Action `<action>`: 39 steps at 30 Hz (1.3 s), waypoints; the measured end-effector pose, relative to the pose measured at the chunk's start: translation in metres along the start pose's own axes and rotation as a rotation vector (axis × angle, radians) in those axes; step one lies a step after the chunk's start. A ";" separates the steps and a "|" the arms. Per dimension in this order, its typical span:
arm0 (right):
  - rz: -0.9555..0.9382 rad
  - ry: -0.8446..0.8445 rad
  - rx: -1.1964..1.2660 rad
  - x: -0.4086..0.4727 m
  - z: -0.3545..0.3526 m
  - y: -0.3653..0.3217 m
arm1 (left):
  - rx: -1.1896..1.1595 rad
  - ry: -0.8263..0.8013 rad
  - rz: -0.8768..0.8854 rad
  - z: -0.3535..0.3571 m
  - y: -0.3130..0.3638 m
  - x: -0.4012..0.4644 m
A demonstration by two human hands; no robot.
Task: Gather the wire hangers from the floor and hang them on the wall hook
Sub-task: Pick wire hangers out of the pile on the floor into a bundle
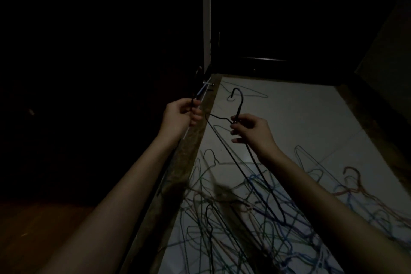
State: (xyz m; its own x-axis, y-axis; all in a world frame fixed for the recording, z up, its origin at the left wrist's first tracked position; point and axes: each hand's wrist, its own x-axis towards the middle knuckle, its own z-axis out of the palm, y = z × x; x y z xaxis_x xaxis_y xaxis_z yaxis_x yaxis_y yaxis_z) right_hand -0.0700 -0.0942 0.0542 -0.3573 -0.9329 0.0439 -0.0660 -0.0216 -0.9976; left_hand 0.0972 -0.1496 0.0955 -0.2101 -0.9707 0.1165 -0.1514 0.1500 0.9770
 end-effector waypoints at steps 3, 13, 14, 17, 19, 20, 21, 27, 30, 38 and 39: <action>-0.019 0.017 0.004 0.011 0.001 -0.015 | -0.074 -0.049 -0.046 0.017 0.011 0.011; -0.109 0.182 -0.063 0.038 -0.034 -0.025 | -0.303 -0.208 -0.227 0.091 0.008 0.039; -0.120 0.215 -0.101 0.038 -0.042 -0.019 | -0.306 -0.244 -0.238 0.100 0.005 0.037; -0.124 0.266 -0.203 0.034 -0.065 0.003 | -0.276 -0.361 -0.245 0.127 -0.003 0.031; -0.114 0.295 -0.216 0.033 -0.077 0.014 | -0.237 -0.399 -0.260 0.142 -0.007 0.029; -0.118 0.307 -0.214 0.033 -0.082 0.019 | -0.224 -0.407 -0.269 0.149 -0.010 0.028; -0.126 0.313 -0.208 0.033 -0.085 0.022 | -0.216 -0.415 -0.273 0.155 -0.012 0.027; -0.130 0.283 -0.157 0.039 -0.091 0.040 | -0.233 -0.404 -0.287 0.172 -0.025 0.028; -0.121 0.247 -0.158 0.040 -0.092 0.052 | -0.233 -0.368 -0.288 0.169 -0.035 0.030; 0.051 0.044 -0.271 0.001 -0.075 0.102 | -0.302 -0.250 -0.267 0.156 -0.058 0.031; 0.071 0.021 -0.301 -0.005 -0.073 0.108 | -0.316 -0.238 -0.268 0.156 -0.059 0.031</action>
State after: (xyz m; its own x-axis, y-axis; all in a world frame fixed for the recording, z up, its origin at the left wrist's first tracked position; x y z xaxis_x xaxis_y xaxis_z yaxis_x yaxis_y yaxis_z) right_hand -0.1434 -0.0654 -0.0503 -0.3899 -0.9206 -0.0206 -0.3125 0.1534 -0.9375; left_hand -0.0514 -0.1589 0.0135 -0.4245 -0.8921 -0.1549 0.0630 -0.1998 0.9778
